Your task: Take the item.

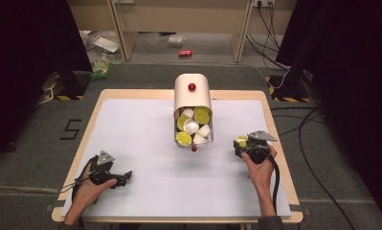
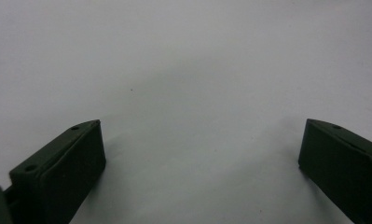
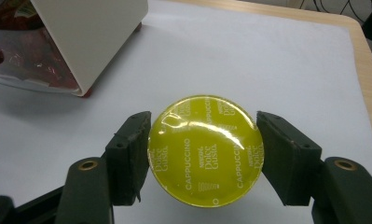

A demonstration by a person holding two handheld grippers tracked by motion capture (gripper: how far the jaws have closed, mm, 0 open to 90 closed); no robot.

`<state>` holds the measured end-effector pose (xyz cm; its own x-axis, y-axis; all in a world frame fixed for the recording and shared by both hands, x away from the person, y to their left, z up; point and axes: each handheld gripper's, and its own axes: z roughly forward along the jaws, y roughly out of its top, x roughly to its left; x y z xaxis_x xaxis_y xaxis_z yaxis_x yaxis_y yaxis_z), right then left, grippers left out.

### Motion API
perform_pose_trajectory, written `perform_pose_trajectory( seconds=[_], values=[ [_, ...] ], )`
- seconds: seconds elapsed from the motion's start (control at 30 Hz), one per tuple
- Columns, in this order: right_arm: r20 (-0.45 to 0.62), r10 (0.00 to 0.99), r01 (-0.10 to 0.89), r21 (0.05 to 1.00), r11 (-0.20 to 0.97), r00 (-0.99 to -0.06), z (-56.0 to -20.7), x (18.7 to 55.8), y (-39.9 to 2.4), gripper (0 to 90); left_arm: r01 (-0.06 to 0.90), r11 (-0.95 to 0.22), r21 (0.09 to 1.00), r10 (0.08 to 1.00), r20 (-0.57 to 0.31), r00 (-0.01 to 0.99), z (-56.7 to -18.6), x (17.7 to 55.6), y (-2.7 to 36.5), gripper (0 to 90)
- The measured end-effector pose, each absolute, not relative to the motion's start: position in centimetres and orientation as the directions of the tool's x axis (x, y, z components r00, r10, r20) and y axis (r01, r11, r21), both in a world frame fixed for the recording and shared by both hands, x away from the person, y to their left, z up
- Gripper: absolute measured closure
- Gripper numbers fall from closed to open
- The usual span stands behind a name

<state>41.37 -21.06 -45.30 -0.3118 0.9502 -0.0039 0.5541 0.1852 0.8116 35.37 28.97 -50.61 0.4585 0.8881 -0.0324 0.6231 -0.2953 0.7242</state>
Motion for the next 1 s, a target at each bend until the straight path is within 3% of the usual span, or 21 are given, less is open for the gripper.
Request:
perform_pose_trajectory(
  seconds=[1.0],
  values=[
    [0.001, 0.947, 0.599, 0.775, 0.202, -0.320, -46.7, 41.8, -20.9, 37.6, 0.623, -0.295, 0.724, 0.888, -0.033, 0.459, -50.6, 35.4, 29.0, 0.0]
  ],
)
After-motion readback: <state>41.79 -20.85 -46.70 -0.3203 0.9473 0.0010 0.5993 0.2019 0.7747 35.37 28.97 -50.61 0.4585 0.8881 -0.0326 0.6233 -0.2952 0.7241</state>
